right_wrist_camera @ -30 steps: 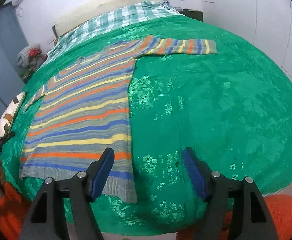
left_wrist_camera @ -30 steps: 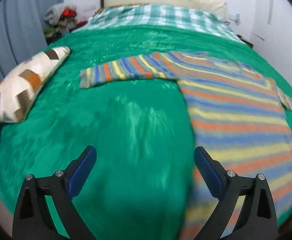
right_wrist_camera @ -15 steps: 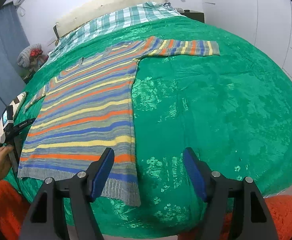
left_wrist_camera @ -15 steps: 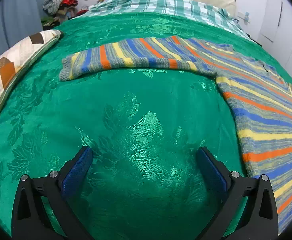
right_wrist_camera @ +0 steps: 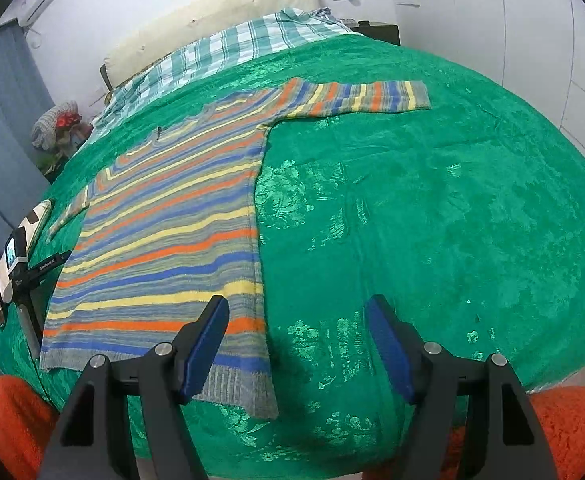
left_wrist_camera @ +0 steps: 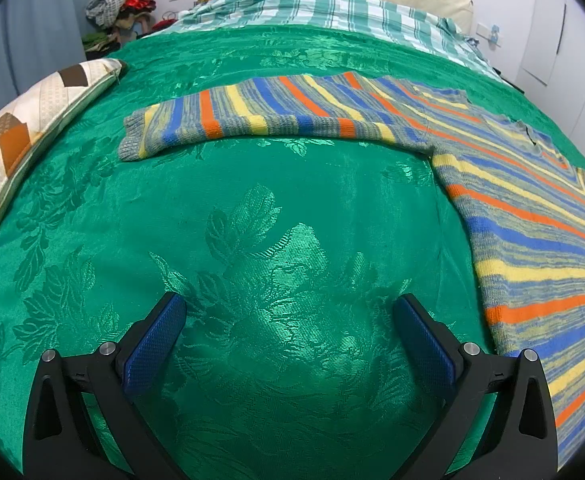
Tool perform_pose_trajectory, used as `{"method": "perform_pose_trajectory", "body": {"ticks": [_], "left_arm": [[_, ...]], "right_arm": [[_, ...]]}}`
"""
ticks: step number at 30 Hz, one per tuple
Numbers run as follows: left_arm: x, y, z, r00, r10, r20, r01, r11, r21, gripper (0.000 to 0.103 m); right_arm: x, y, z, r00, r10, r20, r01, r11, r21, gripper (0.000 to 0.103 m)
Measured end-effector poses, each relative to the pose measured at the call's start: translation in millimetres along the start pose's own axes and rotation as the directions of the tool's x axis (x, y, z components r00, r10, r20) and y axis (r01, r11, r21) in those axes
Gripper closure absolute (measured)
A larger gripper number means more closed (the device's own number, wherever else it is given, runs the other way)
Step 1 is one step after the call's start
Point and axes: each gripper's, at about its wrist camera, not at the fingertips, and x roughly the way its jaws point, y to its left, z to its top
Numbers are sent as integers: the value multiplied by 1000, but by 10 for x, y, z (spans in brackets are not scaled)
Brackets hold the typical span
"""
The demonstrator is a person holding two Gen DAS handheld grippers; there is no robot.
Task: Fold small clothes
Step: 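Open both tools and withdraw from the sweater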
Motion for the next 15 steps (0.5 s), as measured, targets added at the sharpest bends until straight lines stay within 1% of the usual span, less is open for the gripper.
{"method": "perform_pose_trajectory", "body": {"ticks": [10,15], "left_arm": [[-2,3,2,1000,-1,0,1,1000,0,0],[-9,1,-2,1000,-1,-1,1,1000,-1,0]], "right_arm": [[-26,-72,4,1000,15,5,-15,999,35,32],[-17,-40,3,1000,14,3,-14,1000,18,32]]}}
